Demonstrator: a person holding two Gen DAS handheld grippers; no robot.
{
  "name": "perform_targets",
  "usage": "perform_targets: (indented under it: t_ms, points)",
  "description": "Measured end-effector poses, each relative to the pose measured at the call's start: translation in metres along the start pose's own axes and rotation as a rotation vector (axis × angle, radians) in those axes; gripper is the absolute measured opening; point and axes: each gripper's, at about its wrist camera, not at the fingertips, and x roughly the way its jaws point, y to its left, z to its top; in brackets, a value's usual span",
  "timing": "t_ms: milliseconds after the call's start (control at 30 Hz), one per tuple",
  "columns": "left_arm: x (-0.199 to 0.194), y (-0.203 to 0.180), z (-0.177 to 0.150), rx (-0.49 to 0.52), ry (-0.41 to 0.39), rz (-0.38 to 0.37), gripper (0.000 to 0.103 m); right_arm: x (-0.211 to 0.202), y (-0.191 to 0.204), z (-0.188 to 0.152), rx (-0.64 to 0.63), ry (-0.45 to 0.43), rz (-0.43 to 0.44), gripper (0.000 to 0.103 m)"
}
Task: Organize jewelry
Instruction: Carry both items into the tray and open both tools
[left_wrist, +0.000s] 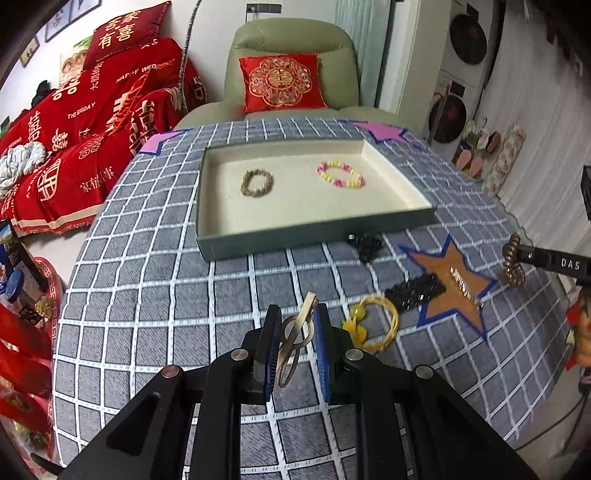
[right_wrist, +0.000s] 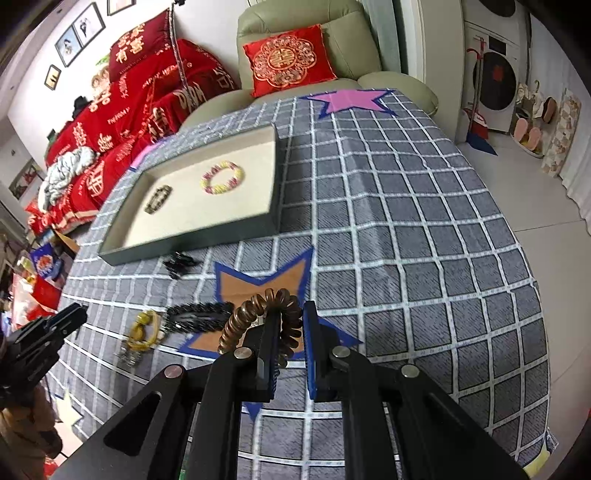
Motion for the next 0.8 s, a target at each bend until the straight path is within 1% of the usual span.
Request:
perform_targets:
  t_ms: [267,433,533,700,800]
  points:
    - [-0.006,0.004,0.037,-0.004,-0.048,0.007,0.026,-0.008,0.017,0.03,-0.027,-0.04,0.05,0.013]
    - [-0.001,0.009,0.064,-0.012,-0.08,0.021,0.026,-0.002,0.031,0.058,-0.063,-0.054,0.062,0.013]
    - [0.009,0.015,0.082,-0.039,-0.09,0.015,0.026,0.006,0.041,0.08,-0.082,-0.07,0.067,0.013]
    - [0.033,0.022,0.108,-0.059,-0.088,0.032,0.026,0.032,0.054,0.114,-0.083,-0.056,0.095,0.013]
    - [0.054,0.024,0.123,-0.061,-0.078,0.045,0.026,0.053,0.061,0.131,-0.083,-0.046,0.094,0.013]
